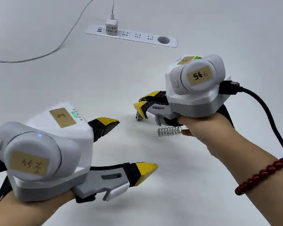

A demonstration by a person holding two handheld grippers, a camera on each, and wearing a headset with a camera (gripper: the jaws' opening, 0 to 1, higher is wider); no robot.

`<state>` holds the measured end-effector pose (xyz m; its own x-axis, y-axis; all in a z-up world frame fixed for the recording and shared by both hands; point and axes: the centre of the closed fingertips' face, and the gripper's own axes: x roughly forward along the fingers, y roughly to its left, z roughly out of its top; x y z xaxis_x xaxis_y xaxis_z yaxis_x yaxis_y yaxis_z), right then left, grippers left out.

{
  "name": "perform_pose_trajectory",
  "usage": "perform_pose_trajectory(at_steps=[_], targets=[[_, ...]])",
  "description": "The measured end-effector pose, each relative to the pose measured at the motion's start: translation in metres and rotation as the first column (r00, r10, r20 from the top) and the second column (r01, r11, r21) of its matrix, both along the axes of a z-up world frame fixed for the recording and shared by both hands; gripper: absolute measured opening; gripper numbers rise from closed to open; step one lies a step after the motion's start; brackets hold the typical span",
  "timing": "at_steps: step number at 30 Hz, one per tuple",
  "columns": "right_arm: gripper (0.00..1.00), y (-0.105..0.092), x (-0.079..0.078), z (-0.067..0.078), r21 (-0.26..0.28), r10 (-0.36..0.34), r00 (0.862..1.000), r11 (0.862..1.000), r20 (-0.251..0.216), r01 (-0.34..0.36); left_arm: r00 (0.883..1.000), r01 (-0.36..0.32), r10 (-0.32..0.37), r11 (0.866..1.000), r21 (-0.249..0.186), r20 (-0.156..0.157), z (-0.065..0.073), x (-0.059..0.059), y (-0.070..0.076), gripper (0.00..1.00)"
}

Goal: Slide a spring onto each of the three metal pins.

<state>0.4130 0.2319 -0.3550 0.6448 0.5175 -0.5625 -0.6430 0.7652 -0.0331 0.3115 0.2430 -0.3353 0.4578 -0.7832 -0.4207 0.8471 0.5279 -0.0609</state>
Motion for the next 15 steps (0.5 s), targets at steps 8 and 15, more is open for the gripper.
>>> perform_pose_trajectory(at_steps=[8, 15], targets=[[0.12, 0.0002, 0.0011, -0.0041, 0.001, -0.002, 1.000, 1.000, -0.006, 0.002, 1.000, -0.001, 0.001, 1.000, 0.002, 0.002, -0.0002, 0.0004, 0.0005, 0.65], [0.12, 0.0003, 0.0000, -0.0087, -0.001, -0.006, 1.000, 1.000, -0.017, 0.006, 1.000, -0.006, 0.006, 1.000, 0.003, 0.004, 0.0001, 0.0012, 0.0020, 0.65]])
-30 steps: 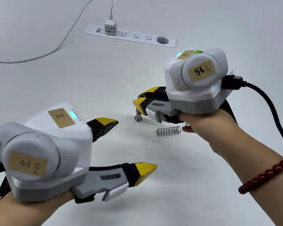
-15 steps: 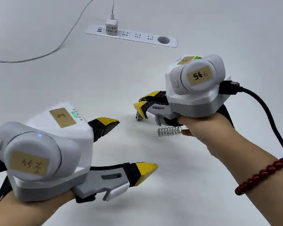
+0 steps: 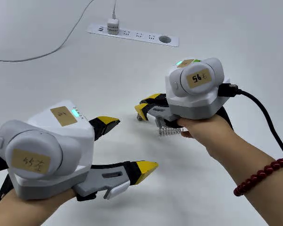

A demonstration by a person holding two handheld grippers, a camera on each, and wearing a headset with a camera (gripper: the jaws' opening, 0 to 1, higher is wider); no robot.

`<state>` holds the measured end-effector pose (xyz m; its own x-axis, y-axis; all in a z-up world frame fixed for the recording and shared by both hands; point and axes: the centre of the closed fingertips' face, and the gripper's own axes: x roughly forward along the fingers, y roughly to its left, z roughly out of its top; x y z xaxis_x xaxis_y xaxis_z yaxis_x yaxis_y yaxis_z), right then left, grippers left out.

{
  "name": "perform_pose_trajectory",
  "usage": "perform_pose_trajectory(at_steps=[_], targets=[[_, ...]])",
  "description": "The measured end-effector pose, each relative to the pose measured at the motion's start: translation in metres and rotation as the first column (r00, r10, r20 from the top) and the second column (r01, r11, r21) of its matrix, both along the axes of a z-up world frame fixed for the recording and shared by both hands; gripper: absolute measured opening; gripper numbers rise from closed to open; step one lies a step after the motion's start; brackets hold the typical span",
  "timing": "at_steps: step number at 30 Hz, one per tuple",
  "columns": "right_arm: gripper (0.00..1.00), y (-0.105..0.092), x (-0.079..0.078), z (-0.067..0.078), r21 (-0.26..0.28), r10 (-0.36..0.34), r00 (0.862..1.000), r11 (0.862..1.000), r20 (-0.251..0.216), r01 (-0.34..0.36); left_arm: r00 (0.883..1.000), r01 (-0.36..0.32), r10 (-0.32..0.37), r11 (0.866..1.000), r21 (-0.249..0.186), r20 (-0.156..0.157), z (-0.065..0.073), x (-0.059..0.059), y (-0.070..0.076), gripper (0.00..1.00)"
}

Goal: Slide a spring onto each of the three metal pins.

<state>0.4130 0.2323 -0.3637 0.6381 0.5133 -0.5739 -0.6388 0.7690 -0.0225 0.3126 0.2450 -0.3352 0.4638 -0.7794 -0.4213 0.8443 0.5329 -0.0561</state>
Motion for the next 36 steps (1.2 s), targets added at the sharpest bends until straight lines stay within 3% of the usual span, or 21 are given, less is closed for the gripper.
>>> perform_pose_trajectory(at_steps=[9, 11, 18, 24, 36], targets=[[0.12, 0.000, 0.001, 0.001, 0.019, -0.008, 1.000, 1.000, -0.002, 0.008, 1.000, 0.002, -0.002, 1.000, -0.001, 0.001, 0.000, -0.001, -0.001, 0.65], [0.13, 0.002, 0.000, 0.006, 0.059, -0.012, 1.000, 0.998, 0.000, 0.012, 1.000, 0.001, -0.001, 1.000, 0.001, 0.002, 0.001, 0.000, -0.001, 0.65], [0.20, -0.003, -0.003, 0.022, 0.079, -0.022, 0.999, 0.997, 0.035, 0.020, 1.000, -0.001, 0.001, 1.000, 0.004, 0.009, 0.002, 0.000, -0.001, 0.65], [0.25, -0.015, -0.008, 0.042, 0.121, -0.054, 0.996, 0.992, 0.065, 0.046, 1.000, -0.001, 0.001, 1.000, 0.010, 0.027, 0.005, 0.002, -0.002, 0.64], [0.31, -0.052, -0.030, 0.058, 0.140, -0.125, 0.990, 0.984, 0.069, 0.115, 0.993, 0.072, -0.078, 0.995, 0.069, 0.084, 0.005, 0.006, -0.017, 0.58]])
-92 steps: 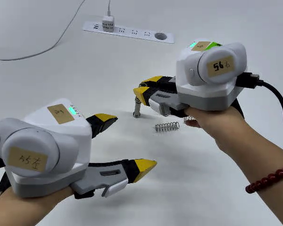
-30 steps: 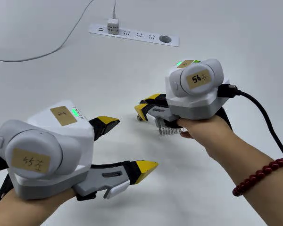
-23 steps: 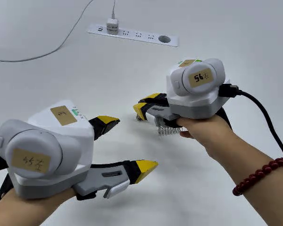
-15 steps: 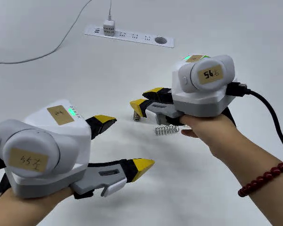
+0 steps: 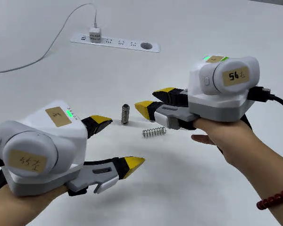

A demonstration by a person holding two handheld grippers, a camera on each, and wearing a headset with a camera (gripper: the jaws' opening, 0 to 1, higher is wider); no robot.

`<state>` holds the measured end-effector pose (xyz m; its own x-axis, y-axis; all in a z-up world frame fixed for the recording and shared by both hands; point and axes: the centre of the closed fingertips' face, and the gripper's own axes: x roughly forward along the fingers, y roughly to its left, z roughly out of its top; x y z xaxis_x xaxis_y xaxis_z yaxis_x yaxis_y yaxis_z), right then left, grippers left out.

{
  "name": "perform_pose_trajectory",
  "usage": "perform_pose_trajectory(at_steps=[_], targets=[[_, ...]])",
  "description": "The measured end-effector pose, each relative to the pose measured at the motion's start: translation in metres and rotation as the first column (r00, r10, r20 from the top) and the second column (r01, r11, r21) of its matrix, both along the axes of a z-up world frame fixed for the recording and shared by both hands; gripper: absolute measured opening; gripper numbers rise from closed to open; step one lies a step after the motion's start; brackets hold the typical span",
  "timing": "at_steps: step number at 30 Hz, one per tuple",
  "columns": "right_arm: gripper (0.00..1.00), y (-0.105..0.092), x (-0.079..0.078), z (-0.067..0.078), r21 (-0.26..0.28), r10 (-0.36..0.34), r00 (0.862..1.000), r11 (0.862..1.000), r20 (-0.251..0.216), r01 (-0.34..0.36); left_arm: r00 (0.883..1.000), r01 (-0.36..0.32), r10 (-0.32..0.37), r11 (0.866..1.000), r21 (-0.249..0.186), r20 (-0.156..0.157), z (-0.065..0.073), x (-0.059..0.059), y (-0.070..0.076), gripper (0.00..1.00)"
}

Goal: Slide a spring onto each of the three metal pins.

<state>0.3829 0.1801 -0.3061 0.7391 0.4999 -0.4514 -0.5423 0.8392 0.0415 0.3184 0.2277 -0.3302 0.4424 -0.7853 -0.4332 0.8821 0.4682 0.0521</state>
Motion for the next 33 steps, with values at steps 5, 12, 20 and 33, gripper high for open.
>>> perform_pose_trajectory(at_steps=[5, 12, 20, 33], targets=[[0.34, -0.017, -0.012, 0.002, -0.004, -0.017, 1.000, 1.000, -0.001, 0.017, 0.999, 0.033, -0.035, 0.998, 0.047, 0.042, -0.002, 0.007, -0.003, 0.55], [0.36, -0.036, -0.025, 0.001, 0.003, -0.034, 0.999, 0.999, -0.007, 0.034, 0.993, 0.093, -0.100, 0.991, 0.099, 0.068, -0.010, 0.011, -0.013, 0.48], [0.36, -0.052, -0.037, -0.004, 0.007, -0.046, 0.999, 0.999, -0.017, 0.046, 0.989, 0.133, -0.139, 0.985, 0.108, 0.050, -0.019, 0.015, -0.026, 0.38], [0.36, -0.067, -0.053, -0.019, 0.006, -0.060, 0.997, 0.998, -0.045, 0.060, 0.991, 0.136, -0.137, 0.983, 0.126, -0.002, -0.043, 0.032, -0.042, 0.29]])
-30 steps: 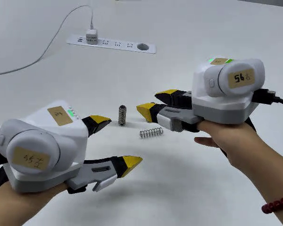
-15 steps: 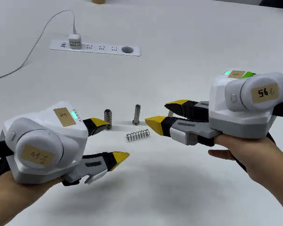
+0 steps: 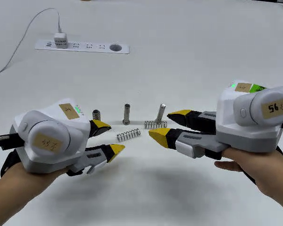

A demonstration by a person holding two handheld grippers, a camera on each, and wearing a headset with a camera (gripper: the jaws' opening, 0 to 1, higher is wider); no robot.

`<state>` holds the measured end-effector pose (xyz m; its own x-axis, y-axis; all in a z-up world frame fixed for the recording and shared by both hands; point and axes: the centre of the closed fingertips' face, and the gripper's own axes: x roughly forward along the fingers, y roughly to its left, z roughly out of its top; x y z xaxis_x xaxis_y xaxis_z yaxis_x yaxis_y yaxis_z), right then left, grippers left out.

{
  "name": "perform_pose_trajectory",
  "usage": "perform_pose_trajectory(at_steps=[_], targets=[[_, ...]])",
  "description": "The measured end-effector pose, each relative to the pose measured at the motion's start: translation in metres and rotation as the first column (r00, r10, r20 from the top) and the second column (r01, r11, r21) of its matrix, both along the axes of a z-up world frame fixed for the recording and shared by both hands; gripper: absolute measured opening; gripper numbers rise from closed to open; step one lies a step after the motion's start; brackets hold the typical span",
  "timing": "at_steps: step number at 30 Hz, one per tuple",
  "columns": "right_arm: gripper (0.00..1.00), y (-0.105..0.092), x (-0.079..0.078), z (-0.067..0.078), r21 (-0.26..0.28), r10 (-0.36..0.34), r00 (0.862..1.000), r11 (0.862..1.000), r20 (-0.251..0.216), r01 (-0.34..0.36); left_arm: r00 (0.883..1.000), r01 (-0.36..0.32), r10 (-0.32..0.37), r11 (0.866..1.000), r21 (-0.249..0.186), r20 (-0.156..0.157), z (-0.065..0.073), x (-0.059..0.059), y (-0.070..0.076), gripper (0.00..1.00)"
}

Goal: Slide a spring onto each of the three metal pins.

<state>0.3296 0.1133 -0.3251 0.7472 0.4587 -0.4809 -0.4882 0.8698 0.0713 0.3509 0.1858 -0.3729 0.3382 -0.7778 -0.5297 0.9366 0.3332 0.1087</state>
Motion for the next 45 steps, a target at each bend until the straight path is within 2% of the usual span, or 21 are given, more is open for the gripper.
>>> perform_pose_trajectory(at_steps=[7, 11, 15, 17, 29, 33, 36, 39, 45], targets=[[0.36, -0.005, -0.004, -0.006, -0.005, -0.009, 1.000, 1.000, -0.012, 0.009, 1.000, 0.000, 0.001, 0.999, 0.035, -0.010, -0.013, 0.005, -0.007, 0.25], [0.36, -0.007, -0.006, -0.009, -0.001, -0.021, 1.000, 1.000, -0.020, 0.021, 1.000, -0.007, 0.008, 1.000, 0.028, -0.025, -0.016, 0.008, -0.011, 0.23], [0.36, -0.008, -0.006, -0.010, 0.007, -0.033, 0.999, 0.999, -0.027, 0.033, 1.000, -0.007, 0.008, 0.998, 0.062, -0.022, -0.023, 0.012, -0.012, 0.21], [0.36, -0.008, -0.006, -0.010, 0.013, -0.039, 0.999, 0.999, -0.028, 0.039, 1.000, -0.007, 0.009, 0.998, 0.065, -0.028, -0.025, 0.012, -0.013, 0.20], [0.35, -0.005, -0.004, -0.012, 0.024, -0.055, 0.998, 0.998, -0.038, 0.056, 0.999, -0.020, 0.022, 0.999, 0.045, -0.048, -0.026, 0.014, -0.015, 0.12], [0.35, -0.005, -0.005, -0.013, 0.030, -0.057, 0.997, 0.998, -0.045, 0.059, 0.997, -0.032, 0.035, 0.999, 0.036, -0.073, -0.027, 0.014, -0.014, 0.11], [0.36, -0.005, -0.006, -0.014, 0.023, -0.051, 0.998, 0.998, -0.046, 0.052, 0.997, -0.026, 0.028, 0.999, 0.038, -0.070, -0.026, 0.013, -0.013, 0.10], [0.36, -0.005, -0.005, -0.012, 0.038, -0.059, 0.997, 0.997, -0.049, 0.061, 0.998, -0.021, 0.024, 0.999, 0.040, -0.063, -0.026, 0.011, -0.011, 0.10], [0.35, -0.004, -0.003, -0.004, 0.093, -0.073, 0.996, 0.993, -0.045, 0.077, 0.998, -0.030, 0.030, 1.000, -0.009, -0.053, -0.012, 0.002, -0.009, 0.10]])
